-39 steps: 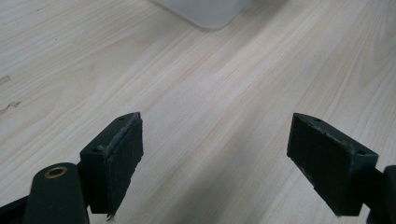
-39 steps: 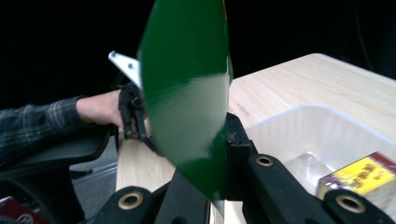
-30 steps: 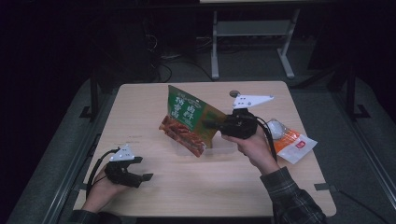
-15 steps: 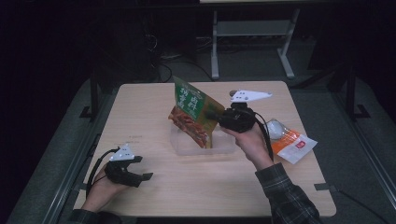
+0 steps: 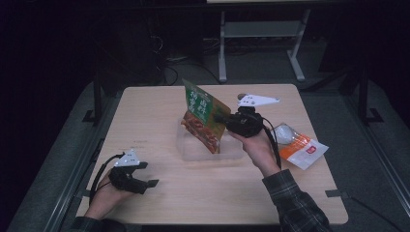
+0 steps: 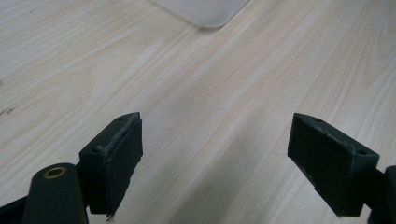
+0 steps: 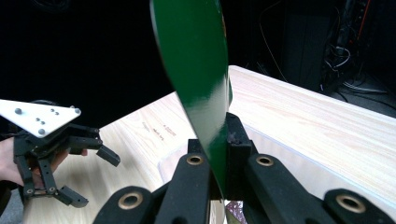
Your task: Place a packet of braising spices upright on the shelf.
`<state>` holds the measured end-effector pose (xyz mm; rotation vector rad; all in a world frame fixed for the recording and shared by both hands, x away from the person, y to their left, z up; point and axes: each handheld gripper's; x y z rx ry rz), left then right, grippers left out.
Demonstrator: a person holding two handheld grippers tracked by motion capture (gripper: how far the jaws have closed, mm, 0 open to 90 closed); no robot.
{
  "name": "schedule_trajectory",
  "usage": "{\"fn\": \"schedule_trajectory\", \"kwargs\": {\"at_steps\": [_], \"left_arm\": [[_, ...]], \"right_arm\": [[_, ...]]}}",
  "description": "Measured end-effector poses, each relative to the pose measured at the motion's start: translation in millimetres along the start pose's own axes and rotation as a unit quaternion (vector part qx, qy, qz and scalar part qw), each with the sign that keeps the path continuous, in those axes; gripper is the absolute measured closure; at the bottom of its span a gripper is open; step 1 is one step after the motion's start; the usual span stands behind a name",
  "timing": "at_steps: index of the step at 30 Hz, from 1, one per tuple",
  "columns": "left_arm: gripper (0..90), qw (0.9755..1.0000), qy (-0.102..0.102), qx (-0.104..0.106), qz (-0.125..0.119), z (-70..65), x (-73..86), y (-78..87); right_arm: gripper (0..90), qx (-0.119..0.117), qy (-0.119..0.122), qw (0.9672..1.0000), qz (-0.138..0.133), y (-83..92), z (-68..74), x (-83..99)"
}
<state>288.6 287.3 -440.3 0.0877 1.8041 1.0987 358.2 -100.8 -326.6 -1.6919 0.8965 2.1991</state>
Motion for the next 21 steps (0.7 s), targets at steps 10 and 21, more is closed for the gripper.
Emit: {"fn": "schedule_trajectory", "kwargs": {"at_steps": [10, 21], "left_arm": [[17.4, 1.0, 0.001, 0.001, 0.0, -1.1, -0.6, -1.0], [17.3, 1.0, -0.002, 0.003, 0.003, -2.6, -0.6, -2.8]], "right_arm": [[89.6, 0.009, -0.002, 1.0, -0.002, -14.3, 2.9, 0.1], [89.5, 0.013, 0.01, 0.9998, 0.014, -29.1, 5.2, 6.1]]}}
Point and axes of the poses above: each handheld gripper's, and its own axes: y roughly backward along the jaws, x roughly out of its underside, z roughly to its left, and after that the axes turned 4 degrees about y, right-handed
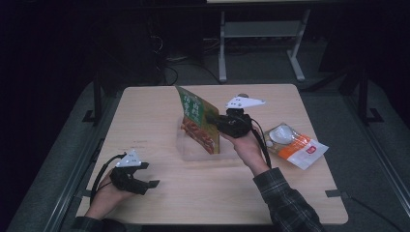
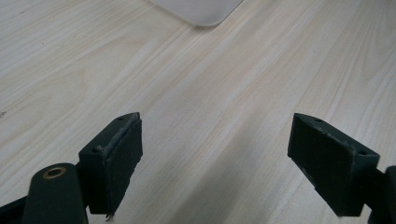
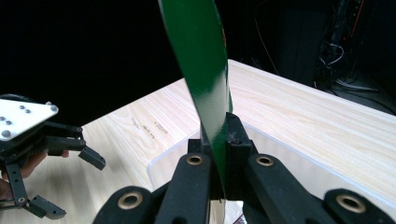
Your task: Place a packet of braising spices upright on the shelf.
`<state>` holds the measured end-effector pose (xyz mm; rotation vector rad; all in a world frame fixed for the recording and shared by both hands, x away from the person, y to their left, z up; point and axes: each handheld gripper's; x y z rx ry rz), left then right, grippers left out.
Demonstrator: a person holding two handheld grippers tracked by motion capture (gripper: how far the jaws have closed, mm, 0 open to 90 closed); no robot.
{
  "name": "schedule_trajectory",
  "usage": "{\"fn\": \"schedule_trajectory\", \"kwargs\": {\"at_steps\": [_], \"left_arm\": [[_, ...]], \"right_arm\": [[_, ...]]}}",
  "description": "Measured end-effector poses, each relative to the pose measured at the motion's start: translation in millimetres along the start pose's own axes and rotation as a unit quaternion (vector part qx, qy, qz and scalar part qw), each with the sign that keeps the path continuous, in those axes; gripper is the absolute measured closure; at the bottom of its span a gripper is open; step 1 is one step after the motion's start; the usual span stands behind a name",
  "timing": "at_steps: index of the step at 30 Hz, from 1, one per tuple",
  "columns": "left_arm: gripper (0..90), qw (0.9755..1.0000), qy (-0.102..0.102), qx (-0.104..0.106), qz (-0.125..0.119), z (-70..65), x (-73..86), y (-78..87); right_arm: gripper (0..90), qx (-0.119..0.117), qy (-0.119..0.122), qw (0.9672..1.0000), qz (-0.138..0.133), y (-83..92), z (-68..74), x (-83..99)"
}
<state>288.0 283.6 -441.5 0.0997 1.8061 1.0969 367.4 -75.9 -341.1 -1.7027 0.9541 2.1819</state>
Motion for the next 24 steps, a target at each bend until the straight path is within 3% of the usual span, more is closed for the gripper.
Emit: {"fn": "schedule_trajectory", "kwargs": {"at_steps": [24], "left_arm": [[17.3, 0.9999, -0.007, 0.002, 0.01, -0.7, 0.4, -0.9]], "right_arm": [[88.7, -0.005, -0.001, 0.9999, 0.015, -11.5, -3.9, 10.8]]}}
Point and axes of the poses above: each handheld gripper's, and its own axes: y roughly backward along the jaws, x roughly out of its underside, z roughly to its left, and after that the axes turned 4 degrees about y, right-handed
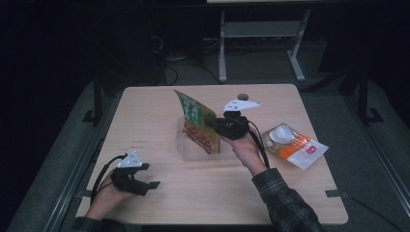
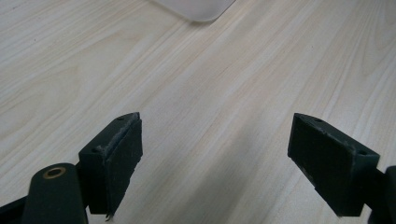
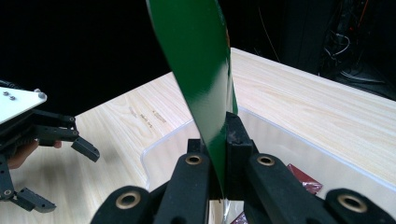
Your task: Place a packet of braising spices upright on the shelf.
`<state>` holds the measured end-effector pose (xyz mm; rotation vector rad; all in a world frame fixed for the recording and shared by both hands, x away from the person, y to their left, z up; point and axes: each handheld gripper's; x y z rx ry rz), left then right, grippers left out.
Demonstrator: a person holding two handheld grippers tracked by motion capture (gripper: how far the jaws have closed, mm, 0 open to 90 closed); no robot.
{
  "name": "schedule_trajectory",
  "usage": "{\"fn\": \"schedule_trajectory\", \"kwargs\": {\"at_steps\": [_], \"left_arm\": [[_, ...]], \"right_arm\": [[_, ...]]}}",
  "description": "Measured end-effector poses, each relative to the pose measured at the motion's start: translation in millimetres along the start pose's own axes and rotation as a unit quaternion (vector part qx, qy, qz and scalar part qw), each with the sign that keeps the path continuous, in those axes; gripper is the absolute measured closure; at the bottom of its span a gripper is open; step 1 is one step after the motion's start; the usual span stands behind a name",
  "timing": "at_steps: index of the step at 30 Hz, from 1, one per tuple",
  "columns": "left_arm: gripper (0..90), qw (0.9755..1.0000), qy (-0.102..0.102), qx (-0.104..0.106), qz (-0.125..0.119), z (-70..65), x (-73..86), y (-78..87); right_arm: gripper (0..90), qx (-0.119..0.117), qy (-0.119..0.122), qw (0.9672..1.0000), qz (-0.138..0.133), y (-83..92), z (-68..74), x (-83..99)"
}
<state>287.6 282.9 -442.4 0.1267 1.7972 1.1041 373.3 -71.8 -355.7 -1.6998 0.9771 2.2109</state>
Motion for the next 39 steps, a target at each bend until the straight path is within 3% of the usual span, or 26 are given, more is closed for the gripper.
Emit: {"fn": "schedule_trajectory", "kwargs": {"at_steps": [17, 25, 28, 30, 39], "left_arm": [[17.3, 1.0, 0.004, 0.003, -0.001, -0.3, 0.3, -0.6], [17.3, 1.0, 0.005, 0.003, -0.001, 0.1, 0.6, -0.4], [17.3, 1.0, 0.003, 0.003, 0.0, 0.2, 0.4, -0.3], [17.3, 1.0, 0.005, 0.004, -0.003, -0.3, 0.6, -0.5], [17.3, 1.0, 0.005, 0.004, -0.001, -0.1, 0.7, -0.1]], "right_arm": [[81.6, -0.007, 0.012, 0.9998, 0.014, -6.0, 2.9, 4.2], [67.2, -0.017, 0.022, 0.9994, 0.023, -3.9, 6.2, 4.3], [57.3, -0.025, 0.027, 0.9991, 0.024, -2.7, 6.9, 4.3], [52.4, -0.018, 0.032, 0.9989, 0.028, -1.1, 8.9, 4.4], [46.4, -0.009, 0.05, 0.9982, 0.033, 15.3, 8.2, 4.1]]}}
Point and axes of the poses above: each handheld gripper's, and its own axes: y roughly backward along the jaws, x roughly out of its underside, z roughly to its left, and after that the axes turned 4 degrees about y, right-handed
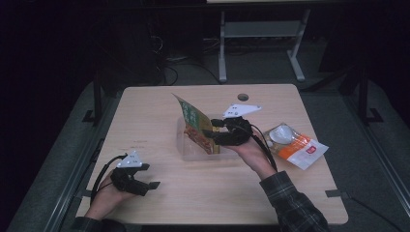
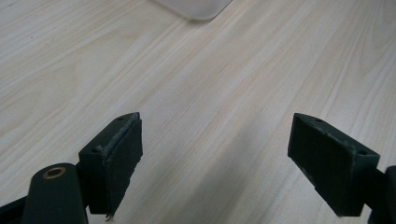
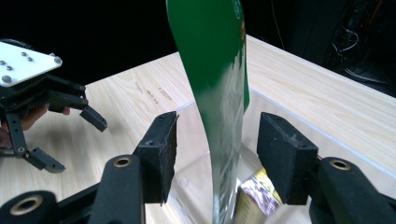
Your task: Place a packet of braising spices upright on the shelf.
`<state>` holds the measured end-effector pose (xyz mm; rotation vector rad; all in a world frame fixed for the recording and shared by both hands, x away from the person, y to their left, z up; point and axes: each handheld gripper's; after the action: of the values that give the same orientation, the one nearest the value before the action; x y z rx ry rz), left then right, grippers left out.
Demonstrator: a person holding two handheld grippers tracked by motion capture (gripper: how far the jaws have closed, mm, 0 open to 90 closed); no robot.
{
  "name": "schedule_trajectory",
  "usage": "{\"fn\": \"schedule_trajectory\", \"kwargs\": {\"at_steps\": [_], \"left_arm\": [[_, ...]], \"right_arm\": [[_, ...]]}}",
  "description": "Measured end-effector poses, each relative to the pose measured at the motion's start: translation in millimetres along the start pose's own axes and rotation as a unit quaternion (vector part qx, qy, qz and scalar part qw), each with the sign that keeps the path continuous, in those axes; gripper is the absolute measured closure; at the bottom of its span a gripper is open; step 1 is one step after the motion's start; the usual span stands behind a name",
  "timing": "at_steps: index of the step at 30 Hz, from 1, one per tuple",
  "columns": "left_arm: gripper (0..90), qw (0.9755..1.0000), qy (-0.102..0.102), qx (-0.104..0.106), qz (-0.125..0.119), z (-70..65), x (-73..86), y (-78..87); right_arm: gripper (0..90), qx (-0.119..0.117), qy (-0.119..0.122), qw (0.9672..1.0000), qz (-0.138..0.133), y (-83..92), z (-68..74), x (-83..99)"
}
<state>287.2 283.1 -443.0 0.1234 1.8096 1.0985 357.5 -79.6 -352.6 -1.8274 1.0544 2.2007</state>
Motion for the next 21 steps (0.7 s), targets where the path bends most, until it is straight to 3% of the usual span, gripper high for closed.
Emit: {"fn": "schedule_trajectory", "kwargs": {"at_steps": [20, 21], "left_arm": [[17.3, 1.0, -0.002, 0.001, 0.001, 0.2, -0.9, -0.5], [17.3, 1.0, 0.007, 0.004, -0.003, -1.1, -0.9, -1.5]], "right_arm": [[43.1, 0.009, -0.002, 0.9995, 0.029, 42.8, 0.7, 35.3], [43.0, 0.01, -0.004, 0.9995, 0.031, 45.1, 0.9, 37.6]]}}
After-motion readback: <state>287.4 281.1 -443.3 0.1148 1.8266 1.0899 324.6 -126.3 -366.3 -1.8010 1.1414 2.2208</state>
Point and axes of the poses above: each handheld gripper's, and its own axes: y roughly backward along the jaws, x roughly out of its underside, z roughly to its left, and after that the axes turned 4 degrees about y, right-handed
